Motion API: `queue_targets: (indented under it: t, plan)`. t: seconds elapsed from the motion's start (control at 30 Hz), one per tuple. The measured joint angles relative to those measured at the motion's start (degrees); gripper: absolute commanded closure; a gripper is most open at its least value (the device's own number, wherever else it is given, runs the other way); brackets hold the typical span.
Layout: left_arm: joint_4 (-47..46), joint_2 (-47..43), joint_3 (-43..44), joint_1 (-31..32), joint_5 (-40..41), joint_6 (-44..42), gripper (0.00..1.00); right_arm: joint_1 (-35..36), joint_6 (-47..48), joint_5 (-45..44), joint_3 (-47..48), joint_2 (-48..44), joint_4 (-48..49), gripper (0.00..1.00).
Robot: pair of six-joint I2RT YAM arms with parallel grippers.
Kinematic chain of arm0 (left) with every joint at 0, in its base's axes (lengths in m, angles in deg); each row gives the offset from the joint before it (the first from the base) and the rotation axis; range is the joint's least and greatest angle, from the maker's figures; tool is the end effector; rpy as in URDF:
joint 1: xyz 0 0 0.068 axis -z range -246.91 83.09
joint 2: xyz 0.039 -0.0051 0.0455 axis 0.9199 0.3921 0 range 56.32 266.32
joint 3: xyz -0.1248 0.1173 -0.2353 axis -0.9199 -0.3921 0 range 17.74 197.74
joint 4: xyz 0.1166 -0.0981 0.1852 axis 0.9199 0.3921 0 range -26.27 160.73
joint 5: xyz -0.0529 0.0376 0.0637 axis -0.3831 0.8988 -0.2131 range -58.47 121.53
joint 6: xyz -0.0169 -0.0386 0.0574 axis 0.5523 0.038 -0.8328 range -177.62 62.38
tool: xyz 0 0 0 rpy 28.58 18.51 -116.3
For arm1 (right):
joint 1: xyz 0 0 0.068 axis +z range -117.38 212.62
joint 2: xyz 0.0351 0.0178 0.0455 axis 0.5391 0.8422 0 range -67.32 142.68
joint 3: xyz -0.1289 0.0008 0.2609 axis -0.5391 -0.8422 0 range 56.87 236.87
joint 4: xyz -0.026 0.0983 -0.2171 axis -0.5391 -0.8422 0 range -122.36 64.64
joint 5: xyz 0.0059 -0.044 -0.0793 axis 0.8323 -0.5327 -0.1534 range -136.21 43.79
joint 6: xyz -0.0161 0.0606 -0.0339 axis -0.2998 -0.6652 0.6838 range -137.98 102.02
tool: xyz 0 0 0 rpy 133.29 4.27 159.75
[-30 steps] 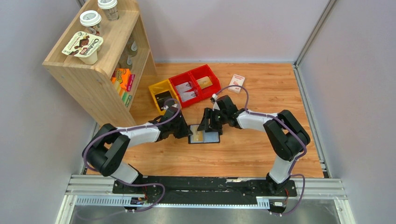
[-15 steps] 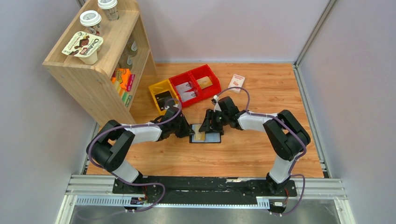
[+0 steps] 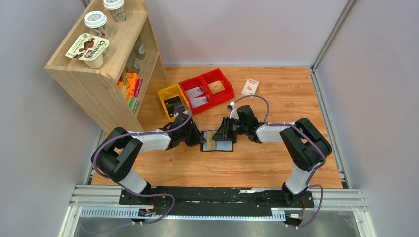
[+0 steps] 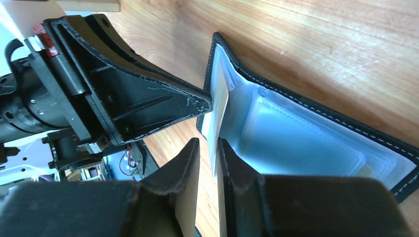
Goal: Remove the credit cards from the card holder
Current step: Remove the credit card from the card holder.
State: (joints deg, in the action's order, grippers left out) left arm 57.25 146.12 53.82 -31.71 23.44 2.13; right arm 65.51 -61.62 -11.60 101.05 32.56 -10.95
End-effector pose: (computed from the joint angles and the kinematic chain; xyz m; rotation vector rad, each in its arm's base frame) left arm 0.2307 -0.1730 0.1561 -0.4825 2.5562 -0.8746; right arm 0.2631 0.2098 0.1621 -0.1176 2.5329 1.3182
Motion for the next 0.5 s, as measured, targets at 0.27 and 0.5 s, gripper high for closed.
queue_targets:
  t: [0.27,0.5]
  plan:
    - [-0.04,-0.02,-0.04,-0.07,-0.02,0.22,0.82,-0.28,-1.6,2.19,-1.11,0.59,5.25,0.92]
    - [0.04,-0.02,-0.04,-0.07,0.04,0.22,0.96,-1.31,-1.44,2.4,-1.55,1.42,5.97,1.0]
